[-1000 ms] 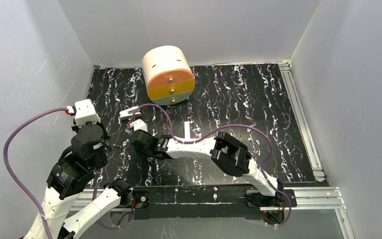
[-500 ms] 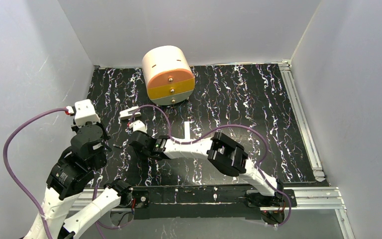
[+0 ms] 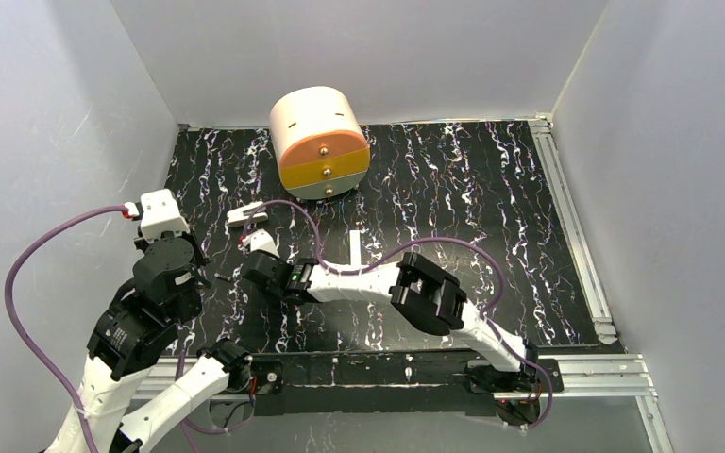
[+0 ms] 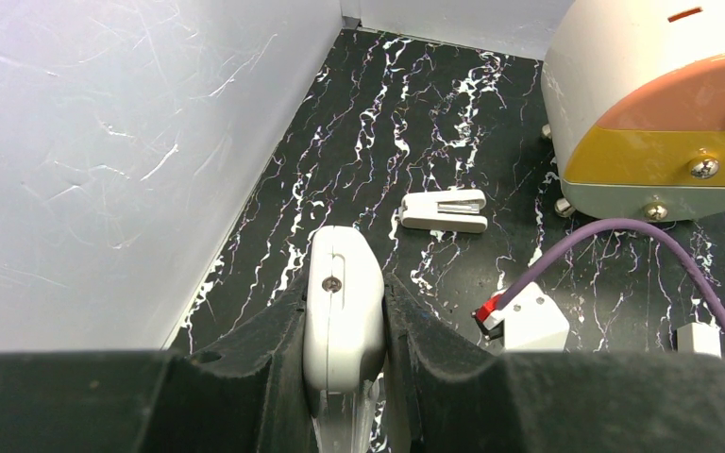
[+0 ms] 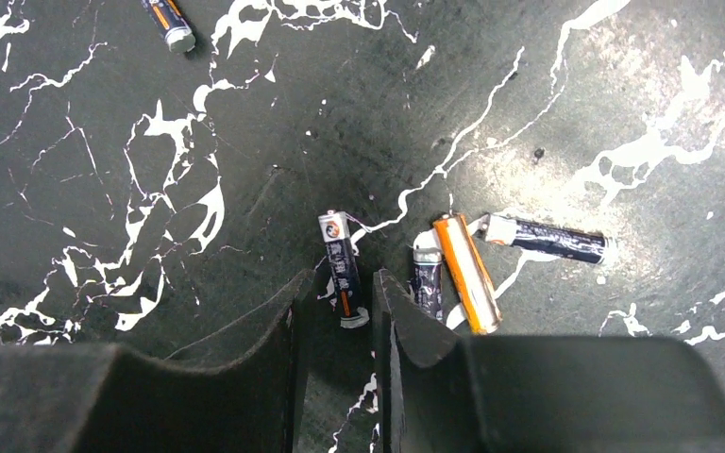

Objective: Load the batteries into the remote control

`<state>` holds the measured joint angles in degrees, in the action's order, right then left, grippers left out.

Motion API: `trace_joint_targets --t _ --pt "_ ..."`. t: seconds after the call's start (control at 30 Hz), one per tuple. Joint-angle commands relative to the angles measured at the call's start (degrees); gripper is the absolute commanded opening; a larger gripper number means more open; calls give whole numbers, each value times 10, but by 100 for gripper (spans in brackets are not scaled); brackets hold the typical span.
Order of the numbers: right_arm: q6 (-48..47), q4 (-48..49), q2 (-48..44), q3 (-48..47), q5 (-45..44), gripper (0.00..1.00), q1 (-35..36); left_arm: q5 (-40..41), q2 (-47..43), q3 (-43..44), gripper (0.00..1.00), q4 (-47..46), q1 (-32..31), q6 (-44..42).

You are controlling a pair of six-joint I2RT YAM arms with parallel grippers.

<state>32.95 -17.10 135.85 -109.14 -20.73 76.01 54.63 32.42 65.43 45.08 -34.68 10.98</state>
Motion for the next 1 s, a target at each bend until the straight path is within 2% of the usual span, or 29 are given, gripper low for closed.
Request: trace_joint_targets --t 0.0,0.23,0.47,0.57,0.7,0.97 --pt "-56 -35 25 -37 -25 37 12 16 -1 9 0 1 0 -3" --pt "-96 -79 68 -98 -48 37 17 2 0 25 0 1 0 -19" --pt "-122 -117 80 -116 -107 32 33 1 3 30 0 -2 0 -25" --pt "-119 -115 77 -102 -94 28 34 0 6 29 0 -2 0 -22" --pt "-106 -114 72 -96 -89 16 34 -1 9 31 0 -2 0 -22" --pt "-81 9 -41 10 -114 13 31 -15 14 36 0 0 0 -24"
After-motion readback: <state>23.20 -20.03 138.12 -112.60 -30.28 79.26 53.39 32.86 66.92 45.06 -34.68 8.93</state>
